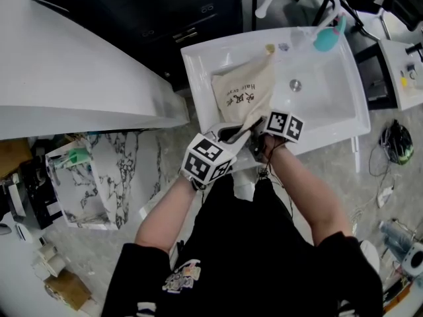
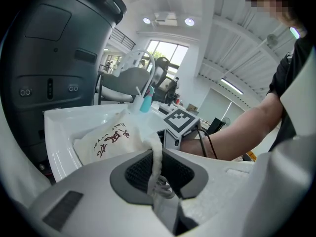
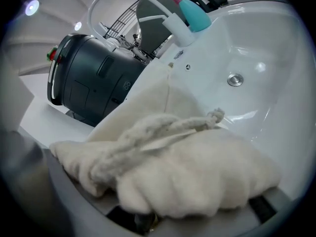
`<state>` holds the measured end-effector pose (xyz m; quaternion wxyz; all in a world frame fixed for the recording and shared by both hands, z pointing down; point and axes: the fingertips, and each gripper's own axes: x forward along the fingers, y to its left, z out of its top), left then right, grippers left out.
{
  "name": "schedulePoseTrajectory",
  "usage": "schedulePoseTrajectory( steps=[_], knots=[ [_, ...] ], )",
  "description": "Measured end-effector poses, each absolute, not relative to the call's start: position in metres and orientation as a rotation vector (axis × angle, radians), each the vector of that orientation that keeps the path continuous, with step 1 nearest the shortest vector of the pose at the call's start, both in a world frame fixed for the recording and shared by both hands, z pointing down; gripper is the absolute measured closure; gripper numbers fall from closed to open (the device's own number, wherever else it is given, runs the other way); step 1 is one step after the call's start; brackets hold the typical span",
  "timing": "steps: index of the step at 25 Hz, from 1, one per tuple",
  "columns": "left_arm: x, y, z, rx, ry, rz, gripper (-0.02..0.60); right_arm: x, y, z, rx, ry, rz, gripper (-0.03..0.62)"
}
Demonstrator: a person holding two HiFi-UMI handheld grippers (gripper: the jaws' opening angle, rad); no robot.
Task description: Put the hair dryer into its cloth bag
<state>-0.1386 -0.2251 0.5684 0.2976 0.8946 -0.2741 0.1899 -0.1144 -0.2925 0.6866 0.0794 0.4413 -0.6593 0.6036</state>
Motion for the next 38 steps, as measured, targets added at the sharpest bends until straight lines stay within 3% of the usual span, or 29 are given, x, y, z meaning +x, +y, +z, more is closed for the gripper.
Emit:
schedulePoseTrajectory(
  steps=[16, 23, 30, 38],
  knots=[
    [-0.135, -0.225, 0.578, 2.376, -0.700, 0.544, 0.529, -0.115, -0.309, 0.708, 1.294, -1.999, 1.829, 0.390],
    [-0.138, -0.227, 0.582, 2.372, -0.748, 0.560, 0.529, -0.129, -0.300, 0.703, 1.088, -2.028, 1.843, 0.288],
    [-0.139, -0.227, 0.586, 2.347, -0.816, 0.569, 0.485, -0.126, -0.281, 0.691, 0.970, -2.046, 1.786, 0.207],
    [-0.143, -0.230, 0.576, 2.330, -0.927, 0.529, 0.463, -0.112, -0.241, 0.665, 0.797, -2.079, 1.720, 0.201]
  ],
)
